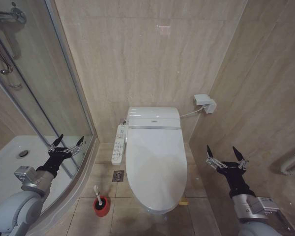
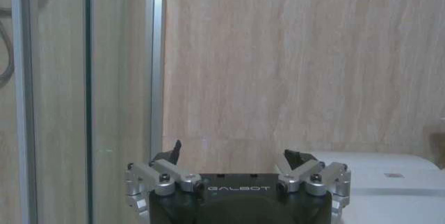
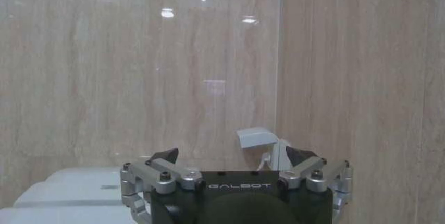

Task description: Open the toilet lid, clean the toilet bowl with a toilet brush, close the toilet lid, and flush.

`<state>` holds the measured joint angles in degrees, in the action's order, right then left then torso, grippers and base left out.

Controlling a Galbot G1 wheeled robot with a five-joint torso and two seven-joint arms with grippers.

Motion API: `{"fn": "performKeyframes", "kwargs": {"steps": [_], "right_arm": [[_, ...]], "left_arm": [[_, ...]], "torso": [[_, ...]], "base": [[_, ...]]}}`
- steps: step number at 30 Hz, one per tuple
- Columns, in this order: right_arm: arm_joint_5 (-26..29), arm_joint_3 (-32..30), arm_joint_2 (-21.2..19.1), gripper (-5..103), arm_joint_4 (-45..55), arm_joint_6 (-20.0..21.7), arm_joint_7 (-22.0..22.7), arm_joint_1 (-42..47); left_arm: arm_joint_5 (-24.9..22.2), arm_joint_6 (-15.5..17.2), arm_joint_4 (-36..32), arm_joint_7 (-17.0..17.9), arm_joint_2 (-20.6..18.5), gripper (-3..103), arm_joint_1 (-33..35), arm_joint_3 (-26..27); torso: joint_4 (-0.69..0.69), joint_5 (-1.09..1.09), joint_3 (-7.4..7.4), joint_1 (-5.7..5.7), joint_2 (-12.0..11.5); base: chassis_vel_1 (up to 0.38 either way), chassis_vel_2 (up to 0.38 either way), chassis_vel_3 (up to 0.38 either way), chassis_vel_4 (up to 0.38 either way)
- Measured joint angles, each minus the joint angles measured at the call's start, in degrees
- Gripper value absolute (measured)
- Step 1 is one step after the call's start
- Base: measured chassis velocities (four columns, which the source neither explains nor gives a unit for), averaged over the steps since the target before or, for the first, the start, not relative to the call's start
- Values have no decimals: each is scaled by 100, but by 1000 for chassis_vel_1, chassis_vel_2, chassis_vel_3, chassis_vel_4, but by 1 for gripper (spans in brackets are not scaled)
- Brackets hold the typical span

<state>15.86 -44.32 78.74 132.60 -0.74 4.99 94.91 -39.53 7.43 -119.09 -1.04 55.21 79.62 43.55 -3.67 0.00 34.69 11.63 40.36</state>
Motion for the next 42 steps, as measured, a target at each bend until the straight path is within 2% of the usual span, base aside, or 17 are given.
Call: {"fn": "performKeyframes", "kwargs": {"steps": [5, 7, 8, 9, 11, 20, 22, 23, 25, 28, 34, 37, 38, 42], "right_arm": [[0, 0, 0, 100, 0, 0, 0, 0], [0, 0, 0, 100, 0, 0, 0, 1], [0, 0, 0, 100, 0, 0, 0, 1], [0, 0, 0, 100, 0, 0, 0, 0], [0, 0, 0, 100, 0, 0, 0, 0], [0, 0, 1, 100, 0, 0, 0, 0], [-1, -1, 0, 100, 0, 0, 0, 0], [-1, -1, 0, 100, 0, 0, 0, 0], [-1, 0, 1, 100, 1, 0, 0, 0], [0, 0, 0, 100, 0, 0, 0, 0], [0, 0, 1, 100, 0, 0, -1, 0], [0, 0, 0, 100, 1, 0, 0, 0], [-1, 0, 1, 100, 1, 0, 0, 1], [0, 0, 1, 100, 1, 0, 0, 0]], "left_arm": [[1, -166, 285, -121, -47, 98, -142, -189], [-3, -470, 836, -342, -141, 98, -427, -582], [-3, -470, 836, -342, -141, 98, -427, -582], [-5, -654, 1164, -471, -195, 93, -598, -814], [-8, -783, 1395, -566, -233, 93, -718, -985], [-11, -829, 1491, -592, -244, 93, -798, -1076], [3, -840, 1786, -584, -209, 93, -1254, -1502], [3, -840, 1786, -584, -209, 93, -1254, -1502], [29, -842, 2099, -563, -157, 93, -1790, -1980], [37, -843, 2179, -550, -143, 93, -1928, -2104], [58, -889, 2365, -562, -128, 93, -2106, -2258], [118, -1010, 2862, -622, -81, 93, -2561, -2603], [142, -1064, 3045, -647, -61, 93, -2763, -2735], [161, -1105, 3179, -670, -48, 90, -2909, -2828]], "torso": [[2, 2, 0, -1, 0], [-1, 0, 0, -1, 0], [-1, 0, 0, -1, 0], [-2, 0, 0, 0, 0], [-2, -3, 1, 0, 0], [3, 2, 0, -1, 0], [3, 0, 0, -1, 0], [3, 0, 0, -1, 0], [-7, -1, 0, 0, 0], [-6, 1, 1, 1, 0], [7, 2, 0, -1, 1], [2, -2, 0, -1, 0], [-8, -3, 0, 0, 0], [-4, 2, 1, 1, 0]], "base": [[0, 0, 0, 0], [0, 0, 0, 0], [0, 0, 0, 0], [0, 0, 0, 0], [0, 0, 0, 0], [0, 0, 0, 0], [0, 0, 0, 0], [0, 0, 0, 0], [0, 0, 0, 0], [0, 0, 0, 0], [0, 0, 0, 0], [0, 0, 0, 0], [0, 0, 0, 0], [0, 0, 0, 0]]}}
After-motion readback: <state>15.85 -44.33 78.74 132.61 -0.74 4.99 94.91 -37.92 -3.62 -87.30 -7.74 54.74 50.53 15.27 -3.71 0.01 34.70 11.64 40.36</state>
